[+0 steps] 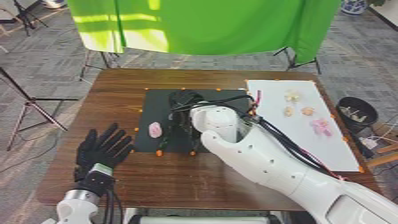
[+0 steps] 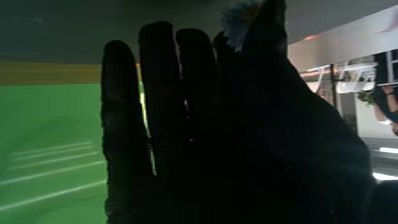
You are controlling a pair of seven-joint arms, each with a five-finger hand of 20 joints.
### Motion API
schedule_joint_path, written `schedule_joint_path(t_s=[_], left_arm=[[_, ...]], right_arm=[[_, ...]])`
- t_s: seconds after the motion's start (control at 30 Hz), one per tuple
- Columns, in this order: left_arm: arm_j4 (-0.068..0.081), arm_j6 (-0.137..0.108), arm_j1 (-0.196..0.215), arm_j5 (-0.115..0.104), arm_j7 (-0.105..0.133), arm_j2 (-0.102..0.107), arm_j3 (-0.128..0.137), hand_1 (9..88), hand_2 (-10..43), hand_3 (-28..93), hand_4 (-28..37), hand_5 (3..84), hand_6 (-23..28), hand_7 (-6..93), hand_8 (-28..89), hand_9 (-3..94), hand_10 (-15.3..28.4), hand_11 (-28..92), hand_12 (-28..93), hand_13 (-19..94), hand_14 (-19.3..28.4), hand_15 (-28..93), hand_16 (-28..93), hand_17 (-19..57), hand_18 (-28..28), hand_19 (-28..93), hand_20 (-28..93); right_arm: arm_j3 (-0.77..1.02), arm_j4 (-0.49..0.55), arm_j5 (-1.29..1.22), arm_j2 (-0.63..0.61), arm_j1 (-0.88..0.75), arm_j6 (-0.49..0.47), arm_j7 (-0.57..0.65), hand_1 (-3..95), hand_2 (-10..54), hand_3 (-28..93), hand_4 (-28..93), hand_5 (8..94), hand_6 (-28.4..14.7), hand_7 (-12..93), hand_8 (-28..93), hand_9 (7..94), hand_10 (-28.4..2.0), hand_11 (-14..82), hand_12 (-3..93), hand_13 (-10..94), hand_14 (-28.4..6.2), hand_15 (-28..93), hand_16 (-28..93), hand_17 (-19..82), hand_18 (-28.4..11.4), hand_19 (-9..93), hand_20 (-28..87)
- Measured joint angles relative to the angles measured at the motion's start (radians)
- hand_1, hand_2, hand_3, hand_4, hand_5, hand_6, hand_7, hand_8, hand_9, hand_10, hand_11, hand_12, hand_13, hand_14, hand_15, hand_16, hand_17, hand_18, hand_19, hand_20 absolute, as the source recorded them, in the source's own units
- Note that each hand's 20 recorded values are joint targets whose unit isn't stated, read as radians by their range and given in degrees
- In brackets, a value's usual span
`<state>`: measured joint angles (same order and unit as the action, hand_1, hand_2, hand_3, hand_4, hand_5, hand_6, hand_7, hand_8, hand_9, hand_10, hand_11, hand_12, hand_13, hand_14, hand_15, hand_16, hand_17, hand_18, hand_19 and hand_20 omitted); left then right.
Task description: Arrange flowers
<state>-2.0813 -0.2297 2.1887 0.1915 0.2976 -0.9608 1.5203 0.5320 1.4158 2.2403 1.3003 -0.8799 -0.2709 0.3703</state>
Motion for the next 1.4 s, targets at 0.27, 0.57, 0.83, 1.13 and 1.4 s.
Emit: schedule_joint_path(t_s=[0.27,0.57,0.83,1.13,1.4], left_arm=[[0.0,0.0,0.005,-0.005,0.001,0.001,0.008,23.7,19.1,66,-28.3,40.8,10.4,9.7,-7,31.5,18.5,21,8,21,20.7,37,-10,-9.6,15.5,37,4],[-0.001,-0.005,0.009,-0.015,0.008,0.003,0.012,23.2,18.5,68,-28.3,38.9,10.0,10.0,-8,30.2,17.6,21,8,20,19.4,36,-10,-9.1,15.0,36,4],[-0.002,-0.012,0.013,-0.018,0.02,0.005,0.011,23.1,18.1,68,-28.3,37.7,8.5,11.5,-8,28.9,16.7,22,7,20,18.1,35,-10,-8.4,14.5,35,4],[-0.003,-0.018,0.011,-0.026,0.023,0.006,0.01,22.7,18.0,69,-28.3,38.4,9.6,11.2,-8,29.1,16.8,22,7,20,18.2,35,-10,-8.3,14.4,34,5],[-0.005,-0.02,0.011,-0.036,0.026,0.006,0.01,22.6,17.9,69,-28.3,39.1,10.0,11.2,-8,29.3,16.8,22,6,20,18.1,36,-10,-8.2,14.4,34,5]], right_arm=[[0.0,0.036,0.019,-0.004,-0.01,-0.052,-0.013,54.9,-2.2,66,-28,61.4,3.4,15,-8,63.6,-9.6,8.7,12.0,58,-8.0,20,19,22,-16.0,39,22],[-0.001,0.041,0.02,-0.011,-0.009,-0.056,-0.019,52.5,-4.7,72,-28,58.5,2.3,15,-13,60.3,-10.8,7.9,11.3,57,-8.7,19,17,22,-16.1,36,20],[0.0,0.049,0.016,-0.021,-0.008,-0.049,-0.023,49.8,-9.2,73,-28,50.7,0.7,15,-13,56.5,-11.9,7.3,11.1,55,-9.6,19,17,20,-16.9,37,19],[0.001,0.051,0.005,-0.022,-0.008,-0.047,-0.026,51.1,-9.5,65,-28,50.8,0.1,15,-13,55.8,-12.2,7.2,11.2,55,-9.8,19,17,19,-17.2,38,18],[0.001,0.051,-0.027,-0.022,-0.008,-0.039,-0.005,60.4,-9.5,45,-28,50.8,-0.1,14,-13,55.2,-12.1,7.2,11.4,54,-9.9,19,17,19,-17.0,37,18]])
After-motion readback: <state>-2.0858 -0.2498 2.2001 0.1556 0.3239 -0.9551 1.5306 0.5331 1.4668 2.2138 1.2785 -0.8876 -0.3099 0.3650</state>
